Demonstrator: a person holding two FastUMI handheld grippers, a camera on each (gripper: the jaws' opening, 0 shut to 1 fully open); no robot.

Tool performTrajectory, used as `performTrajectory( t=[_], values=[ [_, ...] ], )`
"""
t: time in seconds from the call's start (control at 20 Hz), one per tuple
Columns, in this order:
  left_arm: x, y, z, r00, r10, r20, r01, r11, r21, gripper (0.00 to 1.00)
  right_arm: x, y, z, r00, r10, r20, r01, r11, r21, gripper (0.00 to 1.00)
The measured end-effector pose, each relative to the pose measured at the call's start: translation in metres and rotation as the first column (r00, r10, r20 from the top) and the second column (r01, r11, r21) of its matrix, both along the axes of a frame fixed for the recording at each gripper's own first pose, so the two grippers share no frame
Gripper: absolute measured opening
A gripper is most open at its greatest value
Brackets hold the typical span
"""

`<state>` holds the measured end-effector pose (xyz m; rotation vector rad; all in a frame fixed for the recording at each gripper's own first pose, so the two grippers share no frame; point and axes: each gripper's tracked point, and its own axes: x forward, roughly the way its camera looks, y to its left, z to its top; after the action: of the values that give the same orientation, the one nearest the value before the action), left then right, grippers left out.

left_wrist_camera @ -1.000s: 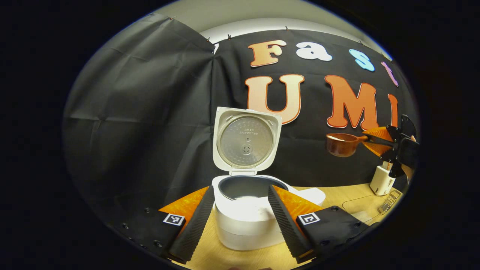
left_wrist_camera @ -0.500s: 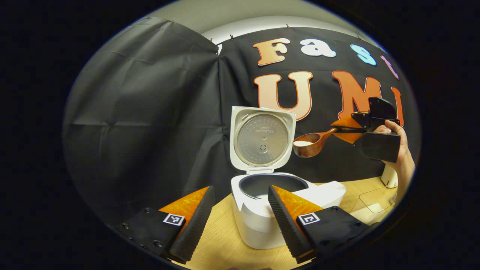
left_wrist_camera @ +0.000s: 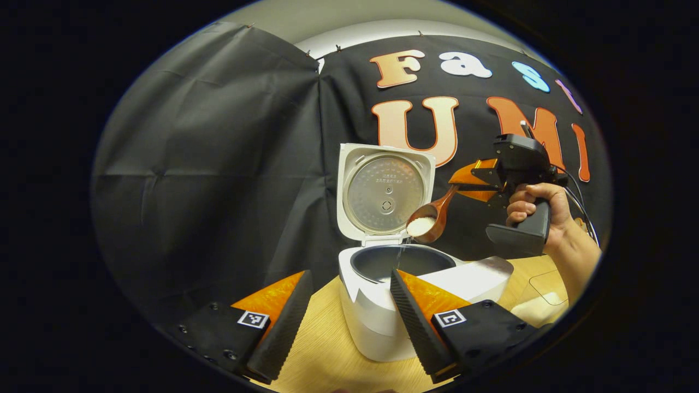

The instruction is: Close the left gripper, press the button to open the rice cooker; take a wooden spoon from the chopstick holder with the right hand, scoop a spoonful of rice and pour it into the rice cooker, then put the wooden spoon back into the chopstick holder.

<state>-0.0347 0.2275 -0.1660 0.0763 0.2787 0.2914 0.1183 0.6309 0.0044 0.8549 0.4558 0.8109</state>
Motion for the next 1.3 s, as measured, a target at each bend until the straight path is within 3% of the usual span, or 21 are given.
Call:
performTrajectory(
  t=[0.25, 0.5, 0.6, 0.85, 0.95, 1.05, 1.15, 1.3],
  values=[
    [0.0, -0.003, 0.002, 1.0, -0.006, -0.001, 0.006, 1.0, 0.008, 0.94, -0.01, 0.006, 0.009, 0.98, 0.049, 0.194, -0.033, 0.996, -0.083, 0.09],
    [-0.001, -0.009, 0.007, 1.0, -0.009, 0.002, 0.009, 1.0, 0.018, 0.94, -0.032, 0.003, 0.027, 0.904, 0.099, 0.415, -0.041, 0.988, -0.148, 0.09],
    [-0.002, -0.011, 0.01, 1.0, -0.009, 0.004, 0.008, 1.0, 0.024, 0.94, -0.043, 0.003, 0.036, 0.841, 0.127, 0.526, -0.037, 0.983, -0.179, 0.09],
    [-0.002, -0.021, 0.014, 1.0, -0.016, 0.006, 0.016, 0.999, 0.033, 0.92, -0.08, 0.014, 0.047, 0.646, 0.196, 0.738, 0.026, 0.96, -0.278, 0.09],
    [-0.003, -0.025, 0.016, 1.0, -0.02, 0.004, 0.02, 0.999, 0.041, 0.94, -0.092, 0.013, 0.05, 0.597, 0.215, 0.773, 0.035, 0.956, -0.293, 0.09],
    [-0.004, -0.03, 0.019, 1.0, -0.026, 0.007, 0.025, 0.998, 0.05, 0.94, -0.097, 0.009, 0.051, 0.58, 0.224, 0.783, 0.034, 0.954, -0.299, 0.1],
    [-0.004, -0.034, 0.024, 0.999, -0.03, 0.018, 0.029, 0.998, 0.061, 0.94, -0.097, 0.003, 0.059, 0.581, 0.193, 0.791, 0.065, 0.957, -0.282, 0.1],
    [-0.002, -0.04, 0.029, 0.999, -0.032, 0.028, 0.03, 0.998, 0.056, 0.94, -0.096, -0.025, 0.075, 0.624, 0.133, 0.77, 0.072, 0.971, -0.227, 0.1]
  ],
)
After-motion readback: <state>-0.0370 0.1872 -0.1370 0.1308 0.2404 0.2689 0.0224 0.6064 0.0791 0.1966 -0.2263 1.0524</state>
